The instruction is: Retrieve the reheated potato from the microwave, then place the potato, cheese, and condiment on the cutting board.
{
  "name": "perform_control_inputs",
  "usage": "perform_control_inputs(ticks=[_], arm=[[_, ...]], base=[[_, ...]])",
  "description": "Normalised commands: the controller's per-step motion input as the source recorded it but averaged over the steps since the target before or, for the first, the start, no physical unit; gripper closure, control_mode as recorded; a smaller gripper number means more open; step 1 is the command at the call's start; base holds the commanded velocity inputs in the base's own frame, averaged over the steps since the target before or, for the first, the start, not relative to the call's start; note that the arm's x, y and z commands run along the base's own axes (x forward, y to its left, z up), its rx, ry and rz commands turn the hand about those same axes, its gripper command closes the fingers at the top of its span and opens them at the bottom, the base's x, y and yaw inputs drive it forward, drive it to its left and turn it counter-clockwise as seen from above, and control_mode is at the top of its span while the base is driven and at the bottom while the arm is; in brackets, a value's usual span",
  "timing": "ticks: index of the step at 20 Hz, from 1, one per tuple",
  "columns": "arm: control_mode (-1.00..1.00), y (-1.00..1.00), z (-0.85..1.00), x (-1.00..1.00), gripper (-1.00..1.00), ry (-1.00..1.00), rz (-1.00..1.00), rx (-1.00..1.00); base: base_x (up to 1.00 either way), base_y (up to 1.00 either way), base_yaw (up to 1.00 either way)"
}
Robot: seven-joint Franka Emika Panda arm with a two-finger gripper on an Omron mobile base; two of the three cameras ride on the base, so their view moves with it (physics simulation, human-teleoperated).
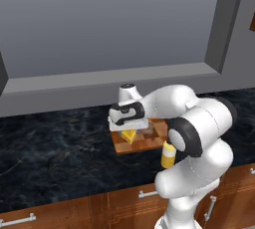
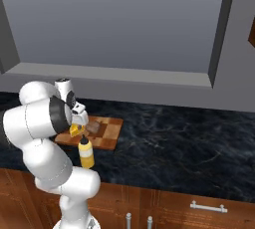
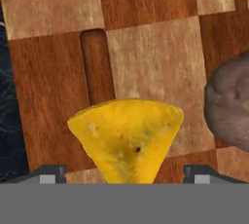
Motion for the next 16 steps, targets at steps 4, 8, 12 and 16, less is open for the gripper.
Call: perform_control_inputs(ticks=[4,8,12,16], arm=[[-1.00,-0.24,0.54,-0.58,-1.00,-0.01,0.00,0.00],[-1.00,-0.25,1.00,-0.64,-1.00,-0.11,0.00,0.00],[-1.00,-0.30,0.87,-0.75,-1.00,-0.05,-0.01,0.00],[-1.00,-0.52,0.63,-0.66,-1.00,0.00,-0.02,0.00]], base=[[0.00,0.00,0.00],[0.00,0.00,0.00],[0.00,0.00,0.00],[0.00,0.00,0.00]])
